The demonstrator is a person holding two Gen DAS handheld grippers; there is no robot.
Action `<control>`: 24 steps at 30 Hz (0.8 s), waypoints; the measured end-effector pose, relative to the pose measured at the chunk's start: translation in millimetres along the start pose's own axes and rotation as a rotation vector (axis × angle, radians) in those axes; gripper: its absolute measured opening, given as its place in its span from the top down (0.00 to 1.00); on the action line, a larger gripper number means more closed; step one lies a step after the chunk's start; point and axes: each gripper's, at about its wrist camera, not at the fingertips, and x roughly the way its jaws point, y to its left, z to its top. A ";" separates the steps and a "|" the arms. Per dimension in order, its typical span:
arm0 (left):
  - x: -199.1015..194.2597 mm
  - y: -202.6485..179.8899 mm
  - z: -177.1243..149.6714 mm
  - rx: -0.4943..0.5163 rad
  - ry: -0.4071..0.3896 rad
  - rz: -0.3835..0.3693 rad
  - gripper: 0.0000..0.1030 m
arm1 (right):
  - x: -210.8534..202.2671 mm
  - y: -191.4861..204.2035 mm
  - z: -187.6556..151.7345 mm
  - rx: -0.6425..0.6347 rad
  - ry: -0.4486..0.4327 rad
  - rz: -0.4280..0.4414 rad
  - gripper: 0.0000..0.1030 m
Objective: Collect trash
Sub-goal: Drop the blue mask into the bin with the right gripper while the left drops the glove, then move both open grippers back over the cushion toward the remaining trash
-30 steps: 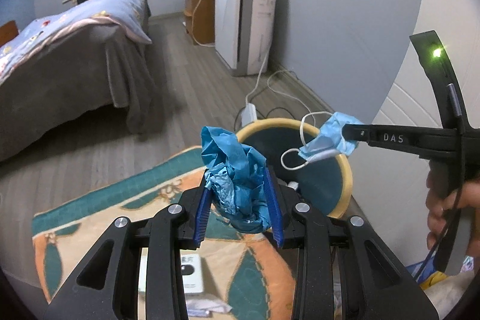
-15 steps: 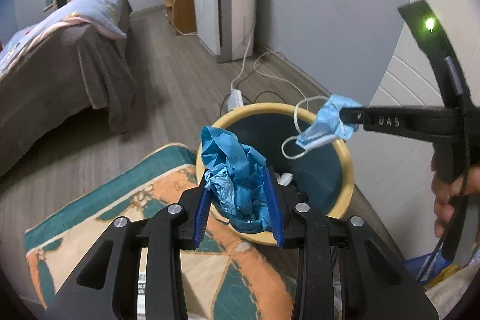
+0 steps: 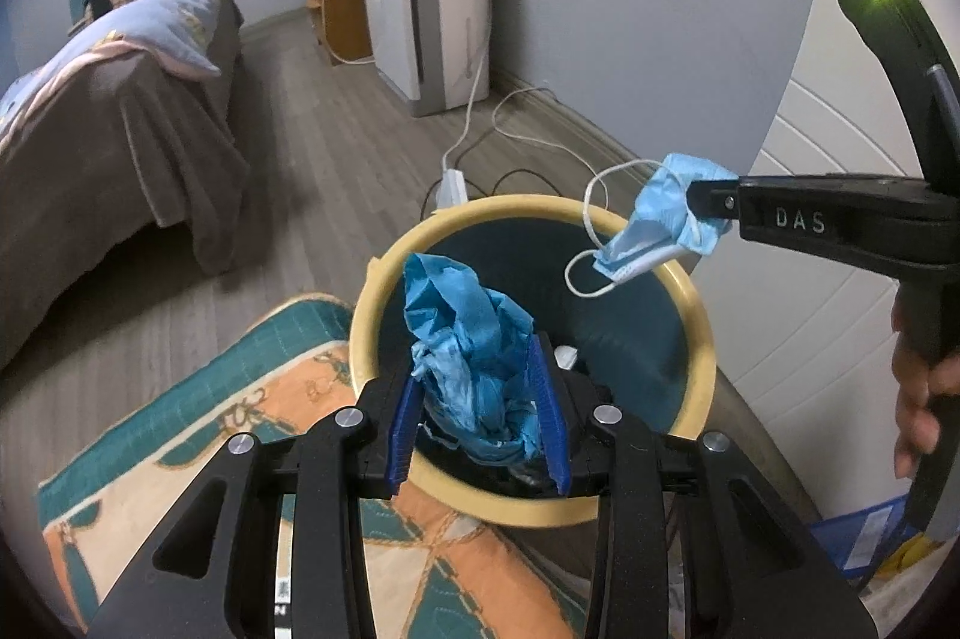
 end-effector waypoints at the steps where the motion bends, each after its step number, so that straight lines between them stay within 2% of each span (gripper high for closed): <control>1: 0.8 0.1 0.1 0.005 -0.001 0.002 0.61 | 0.1 0.5 -0.1 -0.002 -0.004 -0.001 0.78; 2: 1.4 -0.6 0.3 0.008 -0.003 0.004 0.50 | 0.2 1.6 -0.5 -0.005 -0.007 0.000 0.77; 4: -0.1 -1.2 -0.4 0.007 -0.016 0.011 0.33 | 0.2 2.8 -0.1 -0.011 -0.019 -0.007 0.73; 5: -1.5 -1.1 0.1 0.004 -0.024 0.015 0.29 | 0.1 2.8 -0.4 -0.011 -0.022 -0.010 0.69; 7: -4.3 0.4 0.4 -0.008 -0.032 0.020 0.22 | -0.5 2.3 0.2 -0.006 -0.028 -0.011 0.62; 9: -5.6 2.4 0.3 -0.014 -0.031 0.030 0.17 | -0.9 1.5 1.4 0.001 -0.030 -0.013 0.49; 10: -5.9 3.1 0.1 -0.012 -0.028 0.041 0.13 | -1.9 1.6 2.1 0.003 -0.033 -0.014 0.47; 13: -9.3 5.9 -1.4 -0.002 -0.022 0.068 0.09 | -5.2 3.2 2.9 0.006 -0.040 -0.019 0.25; 14: -10.9 7.0 -1.3 0.001 -0.022 0.074 0.09 | -6.6 3.8 2.8 0.008 -0.042 -0.025 0.12; 15: -14.1 9.8 -2.6 0.005 -0.024 0.082 0.09 | -9.0 4.3 2.4 0.013 -0.045 -0.035 0.05; 17: -21.8 16.1 -5.5 0.007 -0.031 0.100 0.08 | -12.2 5.1 1.6 0.030 -0.043 -0.042 0.06; 24: -47.9 49.7 -19.1 -0.063 -0.029 0.150 0.07 | -29.7 26.5 -5.9 0.075 -0.025 0.014 0.06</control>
